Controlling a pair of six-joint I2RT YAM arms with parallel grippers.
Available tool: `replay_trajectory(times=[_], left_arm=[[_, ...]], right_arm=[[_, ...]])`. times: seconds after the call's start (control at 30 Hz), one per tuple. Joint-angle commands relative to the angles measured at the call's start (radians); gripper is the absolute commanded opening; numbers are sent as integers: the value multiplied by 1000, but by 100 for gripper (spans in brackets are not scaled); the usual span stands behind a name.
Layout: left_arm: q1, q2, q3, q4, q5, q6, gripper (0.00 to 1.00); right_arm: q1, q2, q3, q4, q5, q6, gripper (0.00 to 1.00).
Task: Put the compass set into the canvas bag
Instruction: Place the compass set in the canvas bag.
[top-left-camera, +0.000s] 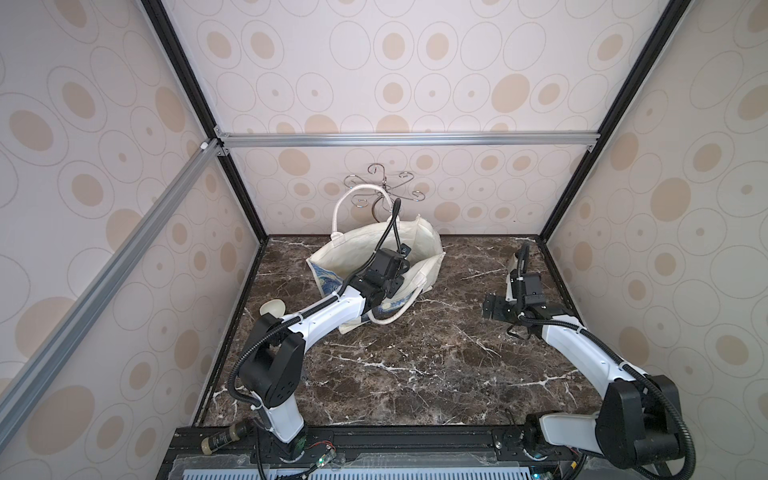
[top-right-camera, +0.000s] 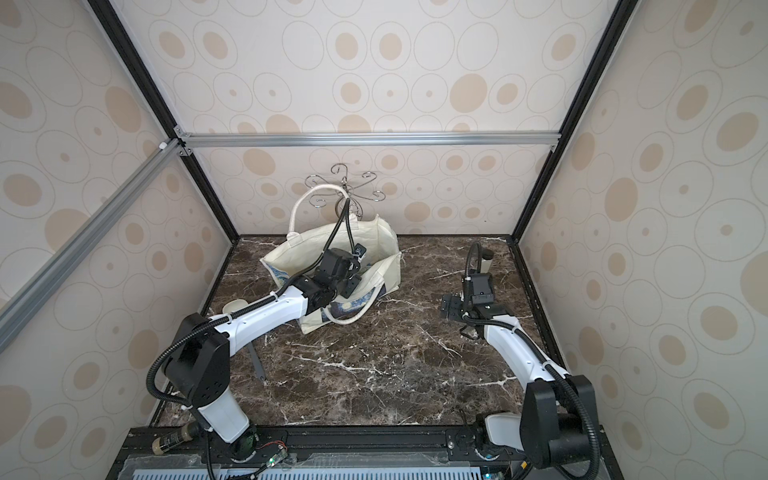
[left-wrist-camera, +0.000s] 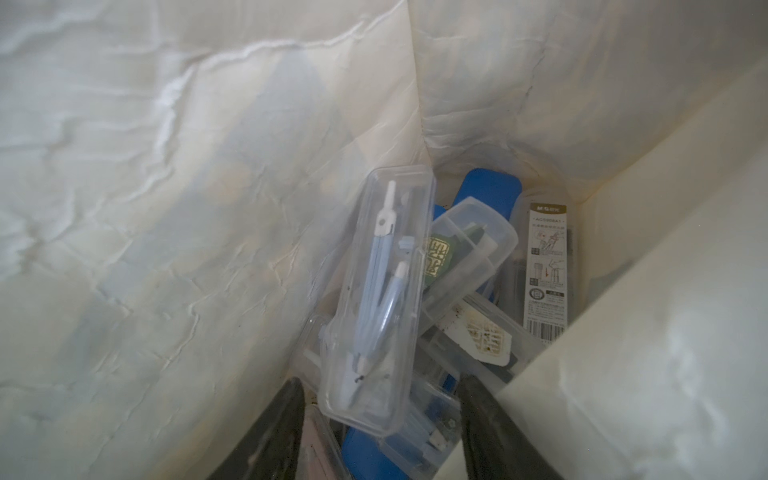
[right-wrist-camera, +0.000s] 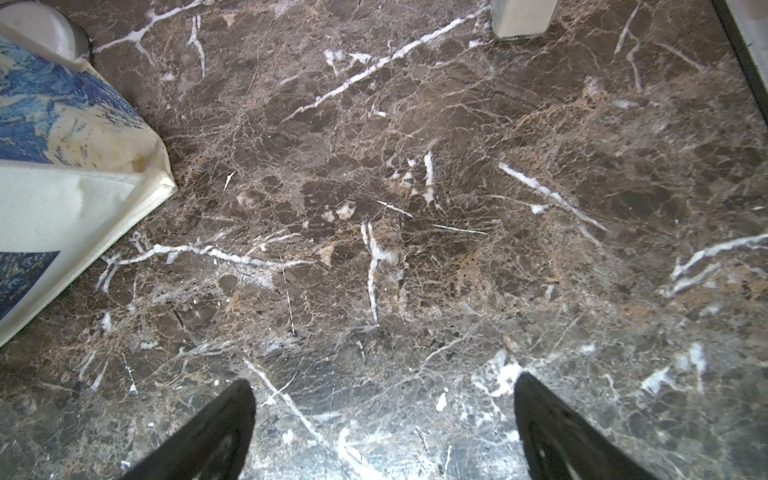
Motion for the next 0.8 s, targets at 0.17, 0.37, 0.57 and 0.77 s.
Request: replay_trajectory(times=[0.17,0.37,0.57,0.77], left_arm=[[9,-90,25,1,79,-37,77],[10,-278,-46,111,269,-109,99],[8,-469,-135,165,271,-185,100],[9,-644,-226,128,-6,-262,100]], right_arm=[[-6,3,21,-17,15,-7,99],[-6,7,21,-12,16,-8,99],[-6,16,16,6,14,-14,99],[-6,-5,0,46,27,-20,99]])
